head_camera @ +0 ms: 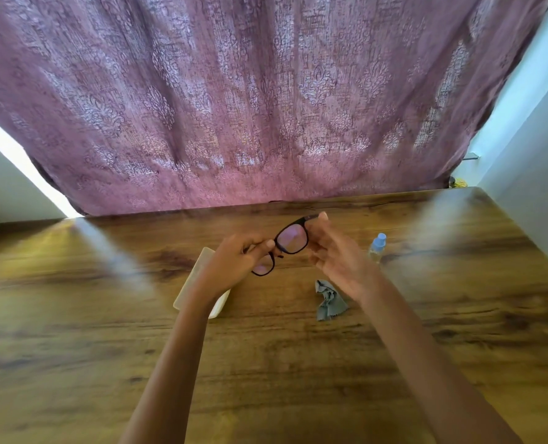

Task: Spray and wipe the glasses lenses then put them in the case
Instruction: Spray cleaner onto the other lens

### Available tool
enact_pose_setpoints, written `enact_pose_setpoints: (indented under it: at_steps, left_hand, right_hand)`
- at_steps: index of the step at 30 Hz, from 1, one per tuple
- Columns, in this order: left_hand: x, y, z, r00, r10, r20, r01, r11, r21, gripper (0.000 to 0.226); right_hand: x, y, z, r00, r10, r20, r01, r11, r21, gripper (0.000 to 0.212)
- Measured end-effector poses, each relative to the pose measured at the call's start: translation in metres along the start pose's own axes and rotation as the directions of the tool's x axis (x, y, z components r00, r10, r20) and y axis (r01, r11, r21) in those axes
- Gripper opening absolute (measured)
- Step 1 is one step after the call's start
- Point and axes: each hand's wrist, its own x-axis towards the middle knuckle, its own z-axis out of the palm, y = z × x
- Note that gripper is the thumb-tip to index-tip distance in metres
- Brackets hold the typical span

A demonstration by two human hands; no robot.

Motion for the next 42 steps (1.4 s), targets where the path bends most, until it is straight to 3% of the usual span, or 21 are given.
enact_pose_setpoints:
  at_steps: [6,9,11,13,16,25,32,35,39,40,42]
  left_hand:
    - [-0.001,-0.006,-0.003,0.999,0.005,0.051,-0.012,0.992,0.127,0.020]
    - [-0.003,-0.010,-0.006,0.999,0.040,0.005,-0.041,0.980,0.194,0.024]
    - [-0.006,-0.008,-0.008,0.991,0.085,-0.101,-0.063,0.978,0.201,0.026]
    - [-0.009,-0.003,-0.009,0.957,0.182,-0.227,-0.140,0.972,0.191,0.023]
    - [-0.012,0.005,-0.007,0.908,0.297,-0.297,-0.222,0.940,0.260,0.019]
    - [-0.006,0.003,0.000,0.918,0.236,-0.318,-0.100,0.915,0.391,0.016]
    - [0.001,-0.003,0.008,0.856,0.289,-0.429,-0.121,0.918,0.377,0.014]
    - [0.002,-0.014,0.008,0.822,0.270,-0.501,-0.091,0.931,0.354,0.013]
    - [0.003,-0.022,0.007,0.789,0.242,-0.565,-0.093,0.956,0.279,0.009]
    - [0.004,-0.023,0.007,0.786,0.239,-0.570,-0.097,0.959,0.268,0.009]
    - [0.004,-0.025,0.007,0.784,0.233,-0.575,-0.106,0.964,0.245,0.011]
  right_hand:
    - [0.008,0.001,0.013,0.998,0.053,0.035,-0.059,0.975,0.213,0.019]
    - [0.010,0.003,0.016,0.999,0.015,0.047,-0.020,0.994,0.105,0.018]
    - [0.010,0.006,0.021,0.999,-0.015,0.040,0.014,1.000,0.017,0.023]
    - [0.010,0.009,0.026,0.998,-0.062,0.020,0.063,0.994,-0.089,0.028]
    - [0.010,0.013,0.036,0.988,-0.154,0.008,0.151,0.954,-0.260,0.017]
    - [0.013,0.013,0.048,0.949,-0.316,0.007,0.286,0.850,-0.443,0.017]
    - [0.010,0.010,0.028,0.927,-0.373,0.041,0.334,0.771,-0.543,0.018]
    - [0.001,0.013,-0.003,0.843,-0.538,0.003,0.351,0.546,-0.761,0.014]
    - [-0.008,0.020,-0.050,0.496,-0.866,-0.067,0.223,0.202,-0.954,0.011]
    - [-0.007,0.022,-0.061,0.437,-0.897,-0.067,0.164,0.153,-0.975,0.015]
    - [-0.003,0.027,-0.082,0.410,-0.907,-0.094,0.084,0.141,-0.986,0.029]
